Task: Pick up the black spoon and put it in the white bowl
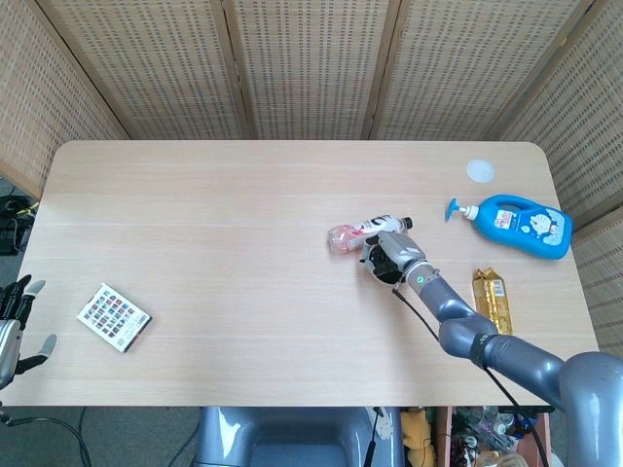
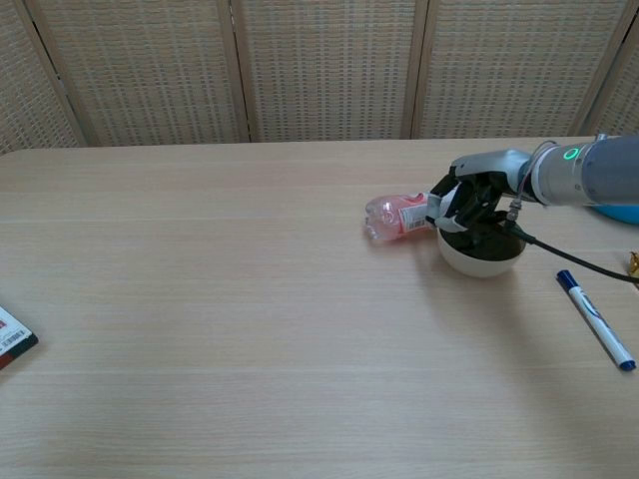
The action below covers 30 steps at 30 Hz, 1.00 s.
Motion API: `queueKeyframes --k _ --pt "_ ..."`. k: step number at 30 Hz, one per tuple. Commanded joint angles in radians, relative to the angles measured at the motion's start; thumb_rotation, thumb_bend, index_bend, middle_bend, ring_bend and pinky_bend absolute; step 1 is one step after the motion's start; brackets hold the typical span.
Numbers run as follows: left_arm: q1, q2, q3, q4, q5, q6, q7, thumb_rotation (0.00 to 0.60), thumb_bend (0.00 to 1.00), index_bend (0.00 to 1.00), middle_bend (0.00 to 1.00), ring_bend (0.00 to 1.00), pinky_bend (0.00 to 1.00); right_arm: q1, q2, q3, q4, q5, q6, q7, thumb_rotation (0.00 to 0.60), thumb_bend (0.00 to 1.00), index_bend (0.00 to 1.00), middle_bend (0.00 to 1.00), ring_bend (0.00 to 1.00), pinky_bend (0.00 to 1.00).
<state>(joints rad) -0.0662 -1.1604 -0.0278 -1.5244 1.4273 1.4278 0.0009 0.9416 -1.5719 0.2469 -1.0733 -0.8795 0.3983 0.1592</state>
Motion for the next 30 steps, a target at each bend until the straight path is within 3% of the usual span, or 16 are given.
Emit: queueKeyframes --k 1,11,23,30 --pt "0.000 -0.001 0.000 0.001 0.001 0.000 -0.002 0.600 0.36 0.06 0.00 0.00 0.00 -0.003 0.012 -0.005 -0.020 -0.001 -0.005 0.002 0.600 0.70 0.69 0.92 0.92 0.94" --pt "0.000 -0.005 0.002 0.005 0.007 0.001 -0.007 0.600 0.36 0.06 0.00 0.00 0.00 -0.015 0.053 -0.025 -0.034 0.016 -0.003 0.001 0.600 0.70 0.69 0.92 0.92 0.94" --pt "0.008 0.000 0.003 -0.004 0.003 0.009 0.002 0.600 0.36 0.06 0.00 0.00 0.00 0.022 0.022 -0.021 0.031 0.025 -0.029 0.000 0.600 0.70 0.69 0.92 0.92 0.94" --pt "0.012 0.002 0.004 -0.003 0.003 0.012 -0.001 0.600 0.36 0.06 0.00 0.00 0.00 0.033 0.021 -0.021 0.011 0.016 -0.037 0.001 0.600 0.70 0.69 0.92 0.92 0.94"
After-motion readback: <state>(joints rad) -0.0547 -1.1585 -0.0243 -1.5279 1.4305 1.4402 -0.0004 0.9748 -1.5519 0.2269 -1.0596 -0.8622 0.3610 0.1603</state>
